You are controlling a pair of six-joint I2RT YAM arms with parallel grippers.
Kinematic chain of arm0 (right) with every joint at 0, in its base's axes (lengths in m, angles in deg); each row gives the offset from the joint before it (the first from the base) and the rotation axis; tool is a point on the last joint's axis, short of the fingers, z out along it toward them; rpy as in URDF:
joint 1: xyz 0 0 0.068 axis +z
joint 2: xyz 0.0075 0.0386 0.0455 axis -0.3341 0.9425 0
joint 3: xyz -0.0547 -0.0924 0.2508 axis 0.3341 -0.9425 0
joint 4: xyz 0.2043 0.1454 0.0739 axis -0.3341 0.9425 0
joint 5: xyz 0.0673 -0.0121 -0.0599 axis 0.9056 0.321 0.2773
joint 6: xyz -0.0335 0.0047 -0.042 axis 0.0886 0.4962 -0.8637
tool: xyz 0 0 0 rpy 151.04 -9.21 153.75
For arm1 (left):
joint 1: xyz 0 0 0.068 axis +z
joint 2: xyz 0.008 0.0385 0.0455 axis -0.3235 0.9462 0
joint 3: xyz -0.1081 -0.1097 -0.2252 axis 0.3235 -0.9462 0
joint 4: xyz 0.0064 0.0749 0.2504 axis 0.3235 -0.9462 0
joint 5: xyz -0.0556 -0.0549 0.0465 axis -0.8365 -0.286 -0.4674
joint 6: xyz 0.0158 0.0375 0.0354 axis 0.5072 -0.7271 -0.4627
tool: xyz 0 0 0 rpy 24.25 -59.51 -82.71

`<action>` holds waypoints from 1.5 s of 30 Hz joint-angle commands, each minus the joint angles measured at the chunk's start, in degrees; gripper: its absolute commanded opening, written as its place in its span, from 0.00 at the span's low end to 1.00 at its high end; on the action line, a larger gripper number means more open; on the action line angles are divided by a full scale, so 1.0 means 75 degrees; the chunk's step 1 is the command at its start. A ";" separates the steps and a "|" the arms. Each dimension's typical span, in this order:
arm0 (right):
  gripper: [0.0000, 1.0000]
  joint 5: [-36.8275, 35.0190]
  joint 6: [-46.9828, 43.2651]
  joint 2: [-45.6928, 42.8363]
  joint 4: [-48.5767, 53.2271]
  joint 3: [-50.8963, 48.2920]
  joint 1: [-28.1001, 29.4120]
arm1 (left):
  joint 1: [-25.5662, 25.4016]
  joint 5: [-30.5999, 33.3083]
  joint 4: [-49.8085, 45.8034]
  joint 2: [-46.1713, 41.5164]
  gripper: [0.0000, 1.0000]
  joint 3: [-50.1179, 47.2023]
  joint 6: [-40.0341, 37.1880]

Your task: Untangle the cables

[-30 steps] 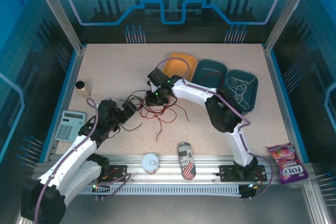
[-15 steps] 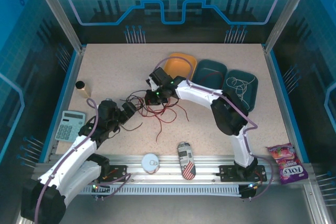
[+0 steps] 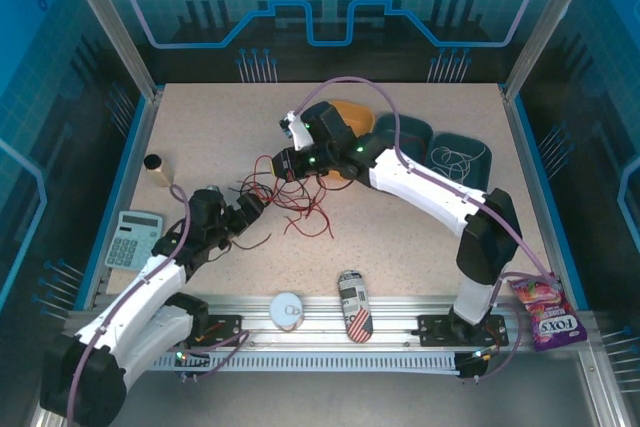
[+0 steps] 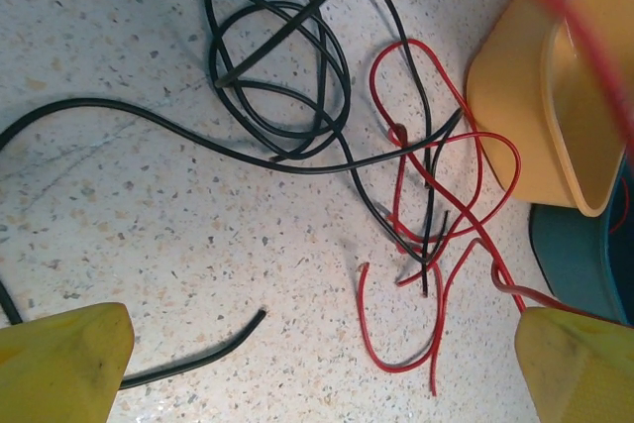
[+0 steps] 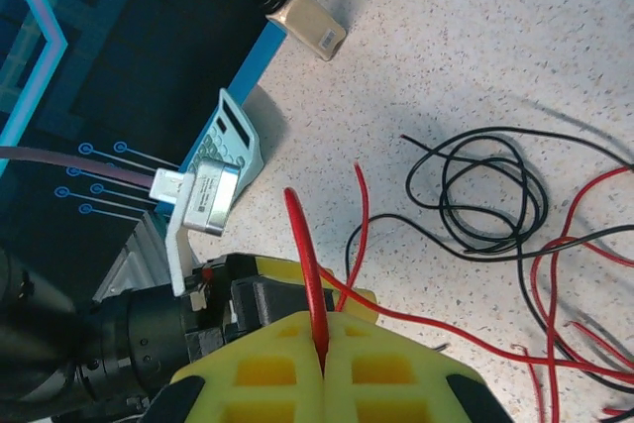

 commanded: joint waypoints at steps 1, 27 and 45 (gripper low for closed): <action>0.02 -0.0334 -0.0497 -0.0374 0.0356 0.0336 0.0156 | 0.0067 -0.0388 0.0274 0.0126 0.99 -0.0016 -0.0236; 0.02 -0.1861 -0.2338 -0.0806 0.2138 0.3263 0.0114 | 0.0067 -0.0640 0.0533 0.0432 0.99 0.0031 -0.0328; 0.04 -0.2655 -0.2437 -0.1664 0.2758 0.3117 -0.1932 | 0.0067 -0.0733 0.0454 0.0344 0.99 0.0084 -0.0375</action>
